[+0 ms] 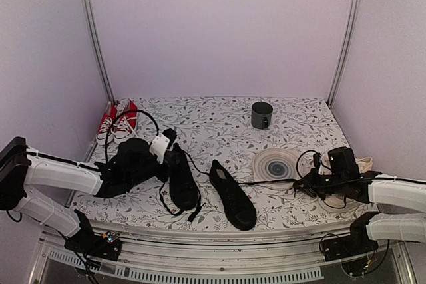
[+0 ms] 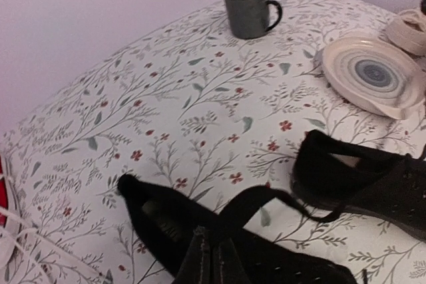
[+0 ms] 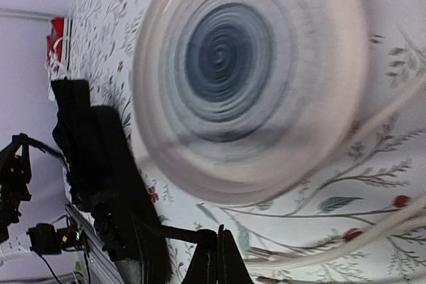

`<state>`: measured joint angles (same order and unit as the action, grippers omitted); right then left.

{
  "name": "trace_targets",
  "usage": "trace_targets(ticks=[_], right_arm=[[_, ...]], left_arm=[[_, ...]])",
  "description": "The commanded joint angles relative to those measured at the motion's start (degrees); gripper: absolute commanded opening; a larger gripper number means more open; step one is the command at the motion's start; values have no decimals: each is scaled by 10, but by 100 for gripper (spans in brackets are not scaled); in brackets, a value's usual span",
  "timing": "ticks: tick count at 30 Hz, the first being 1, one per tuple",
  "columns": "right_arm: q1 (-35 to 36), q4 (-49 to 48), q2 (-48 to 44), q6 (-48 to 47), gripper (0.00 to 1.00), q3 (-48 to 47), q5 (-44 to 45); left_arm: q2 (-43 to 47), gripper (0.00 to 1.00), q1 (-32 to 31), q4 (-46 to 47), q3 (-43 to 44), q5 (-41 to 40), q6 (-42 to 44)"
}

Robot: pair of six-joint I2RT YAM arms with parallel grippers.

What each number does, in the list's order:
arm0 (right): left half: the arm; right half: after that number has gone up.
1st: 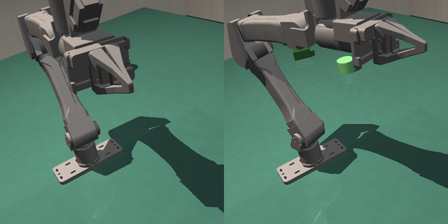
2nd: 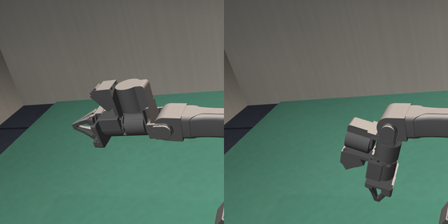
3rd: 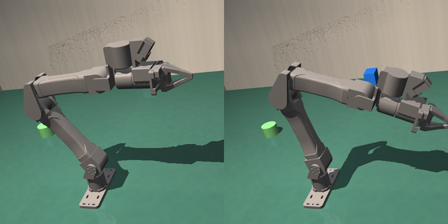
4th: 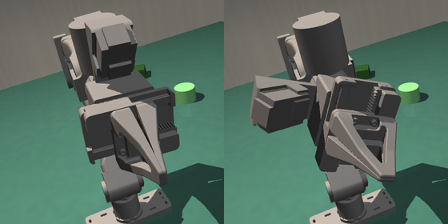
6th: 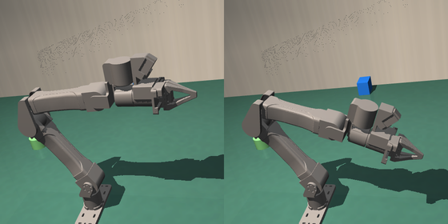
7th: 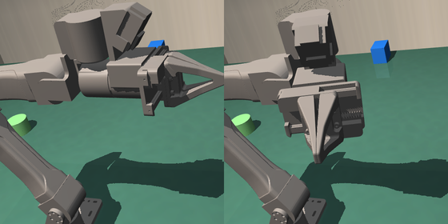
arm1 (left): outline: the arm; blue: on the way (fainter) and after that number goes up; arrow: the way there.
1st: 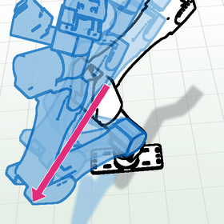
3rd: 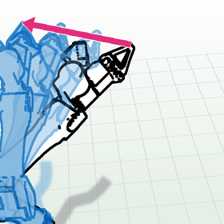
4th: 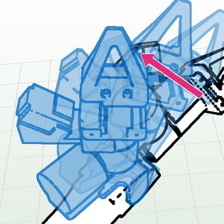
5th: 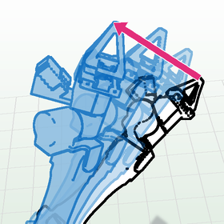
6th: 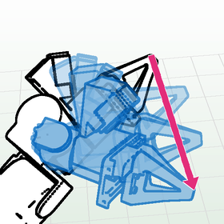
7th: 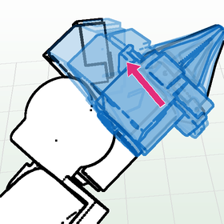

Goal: Tie the shoes
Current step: Pull the crossed shoelace from the shoe, then adjust the shoe at the center of the board.

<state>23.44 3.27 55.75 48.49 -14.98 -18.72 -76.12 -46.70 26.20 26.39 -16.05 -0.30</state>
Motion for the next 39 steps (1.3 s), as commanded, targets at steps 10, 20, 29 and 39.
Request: trace_targets(ticks=[10,20,29,39], right_arm=[[232,-38,317,-132,1,-223,-33],[258,-72,368,-139,1,-238,-81],[257,-47,314,-141,1,-231,-70],[249,52,188,-158,1,-235,-18]], left_arm=[[-174,0,-118,-58,122,61,121],[-274,0,-123,-39,185,81,157],[-255,0,-123,-6,171,83,158],[-101,0,-123,-26,107,116,114]])
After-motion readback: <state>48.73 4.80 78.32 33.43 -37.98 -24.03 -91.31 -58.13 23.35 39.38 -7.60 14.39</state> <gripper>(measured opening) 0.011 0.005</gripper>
